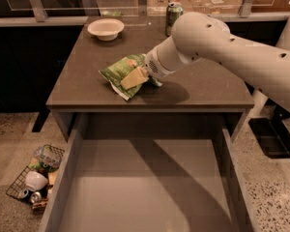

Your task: Place green jalapeno chip bag into paper bowl

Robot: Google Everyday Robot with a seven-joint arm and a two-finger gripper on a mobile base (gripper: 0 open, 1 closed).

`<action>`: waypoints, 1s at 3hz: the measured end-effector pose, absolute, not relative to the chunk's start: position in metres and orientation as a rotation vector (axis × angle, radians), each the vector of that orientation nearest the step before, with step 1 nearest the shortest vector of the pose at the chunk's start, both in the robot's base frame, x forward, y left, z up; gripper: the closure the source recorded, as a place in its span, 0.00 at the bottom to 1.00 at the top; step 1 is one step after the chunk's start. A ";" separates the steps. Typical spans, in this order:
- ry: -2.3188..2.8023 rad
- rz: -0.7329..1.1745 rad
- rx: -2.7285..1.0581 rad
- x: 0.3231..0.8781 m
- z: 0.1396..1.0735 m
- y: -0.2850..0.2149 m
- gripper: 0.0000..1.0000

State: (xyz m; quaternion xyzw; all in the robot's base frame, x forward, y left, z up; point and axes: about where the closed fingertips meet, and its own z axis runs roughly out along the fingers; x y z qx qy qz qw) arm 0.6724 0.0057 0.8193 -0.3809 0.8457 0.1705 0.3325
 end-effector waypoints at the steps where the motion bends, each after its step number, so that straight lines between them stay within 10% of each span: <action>1: 2.209 0.445 -0.995 0.672 0.819 0.006 1.00; 3: 2.209 0.445 -0.995 0.672 0.819 0.006 1.00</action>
Offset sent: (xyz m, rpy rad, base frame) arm 0.0396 0.0120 0.0284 0.0106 -0.0262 0.0436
